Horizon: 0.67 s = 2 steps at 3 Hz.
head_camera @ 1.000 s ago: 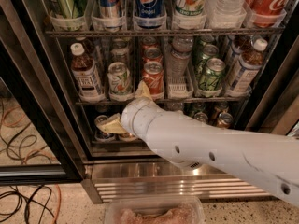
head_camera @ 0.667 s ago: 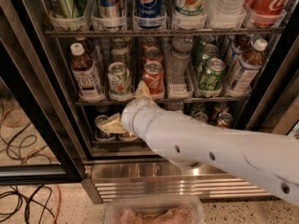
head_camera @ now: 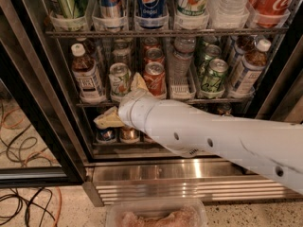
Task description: Pick 7up can from middle shelf of fridge
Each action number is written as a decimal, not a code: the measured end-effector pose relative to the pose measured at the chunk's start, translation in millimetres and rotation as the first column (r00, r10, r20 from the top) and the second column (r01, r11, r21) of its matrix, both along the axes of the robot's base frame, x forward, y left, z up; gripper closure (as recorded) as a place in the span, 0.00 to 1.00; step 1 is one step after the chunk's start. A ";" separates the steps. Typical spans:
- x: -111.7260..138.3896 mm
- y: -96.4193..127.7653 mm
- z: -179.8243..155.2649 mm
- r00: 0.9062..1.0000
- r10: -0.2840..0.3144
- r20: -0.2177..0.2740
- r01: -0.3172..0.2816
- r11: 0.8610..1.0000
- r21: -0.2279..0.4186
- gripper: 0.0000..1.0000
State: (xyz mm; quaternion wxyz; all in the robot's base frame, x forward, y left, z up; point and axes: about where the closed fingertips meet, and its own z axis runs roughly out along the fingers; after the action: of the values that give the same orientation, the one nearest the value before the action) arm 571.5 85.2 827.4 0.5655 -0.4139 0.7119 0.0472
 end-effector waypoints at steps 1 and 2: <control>7.2 10.2 2.6 1.000 0.029 0.001 -0.029 1.000 0.001 0.00; 15.5 27.7 1.2 0.998 0.069 -0.005 -0.069 0.998 0.006 0.00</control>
Offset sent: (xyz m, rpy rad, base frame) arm 0.0221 0.0319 -0.0026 0.0034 0.0159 0.0850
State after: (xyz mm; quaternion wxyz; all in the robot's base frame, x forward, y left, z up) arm 587.0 112.9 828.6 0.5629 -0.4363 0.6986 0.0699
